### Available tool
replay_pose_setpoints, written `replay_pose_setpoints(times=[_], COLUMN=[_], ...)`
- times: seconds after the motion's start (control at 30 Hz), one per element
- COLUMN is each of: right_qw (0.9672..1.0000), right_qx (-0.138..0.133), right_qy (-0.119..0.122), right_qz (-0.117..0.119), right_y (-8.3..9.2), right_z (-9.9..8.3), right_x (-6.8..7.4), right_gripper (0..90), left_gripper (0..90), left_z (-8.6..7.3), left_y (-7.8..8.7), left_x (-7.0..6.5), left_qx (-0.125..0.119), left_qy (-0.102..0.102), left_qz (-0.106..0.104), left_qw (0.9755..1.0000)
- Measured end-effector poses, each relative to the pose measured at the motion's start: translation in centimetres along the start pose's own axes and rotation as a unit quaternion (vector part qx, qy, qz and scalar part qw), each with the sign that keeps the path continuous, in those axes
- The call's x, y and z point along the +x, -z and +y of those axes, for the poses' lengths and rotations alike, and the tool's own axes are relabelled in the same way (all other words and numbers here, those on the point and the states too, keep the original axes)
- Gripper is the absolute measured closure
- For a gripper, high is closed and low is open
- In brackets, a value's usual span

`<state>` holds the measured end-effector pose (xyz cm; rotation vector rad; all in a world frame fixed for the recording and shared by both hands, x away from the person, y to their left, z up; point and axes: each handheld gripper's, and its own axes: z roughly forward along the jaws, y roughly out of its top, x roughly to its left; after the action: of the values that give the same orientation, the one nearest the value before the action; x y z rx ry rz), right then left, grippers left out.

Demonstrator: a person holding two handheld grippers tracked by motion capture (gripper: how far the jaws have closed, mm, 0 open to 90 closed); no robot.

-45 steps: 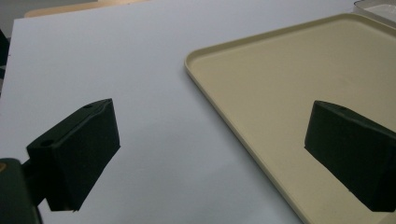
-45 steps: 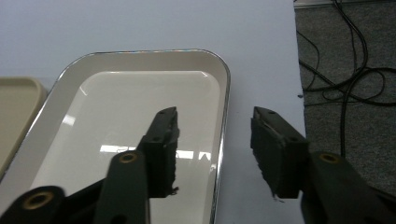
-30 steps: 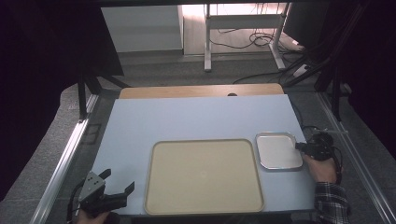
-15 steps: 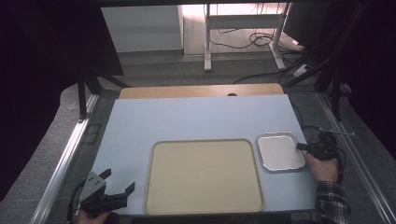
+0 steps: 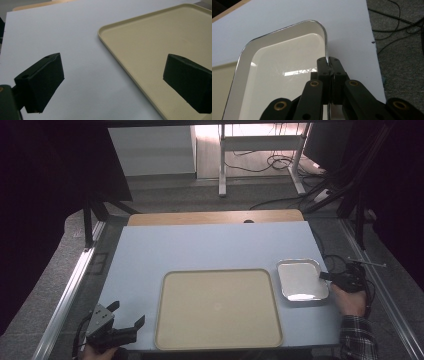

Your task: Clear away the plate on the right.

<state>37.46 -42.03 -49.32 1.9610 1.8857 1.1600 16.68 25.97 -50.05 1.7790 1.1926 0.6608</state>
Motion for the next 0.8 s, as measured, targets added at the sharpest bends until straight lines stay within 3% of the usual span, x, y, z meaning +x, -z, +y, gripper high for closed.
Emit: replay_pose_setpoints(times=[0.27,0.57,0.8], right_qw=[0.9997,0.9992,0.9981], right_qx=[-0.010,-0.009,-0.005], right_qy=[0.011,0.020,0.039], right_qz=[0.018,0.035,0.048], right_y=[1.1,1.1,1.0], right_z=[-0.2,-0.4,-0.6], right_x=[0.9,1.8,3.5], right_gripper=[89.2,89.2,89.2], left_gripper=[3.0,3.0,3.0], left_z=[0.0,0.0,0.0], left_y=[0.0,0.0,0.0], left_x=[0.0,0.1,0.0], left_qx=[0.000,0.000,0.000], left_qy=[-0.001,0.003,0.001], left_qz=[-0.001,-0.002,-0.001], left_qw=[1.0000,1.0000,1.0000])
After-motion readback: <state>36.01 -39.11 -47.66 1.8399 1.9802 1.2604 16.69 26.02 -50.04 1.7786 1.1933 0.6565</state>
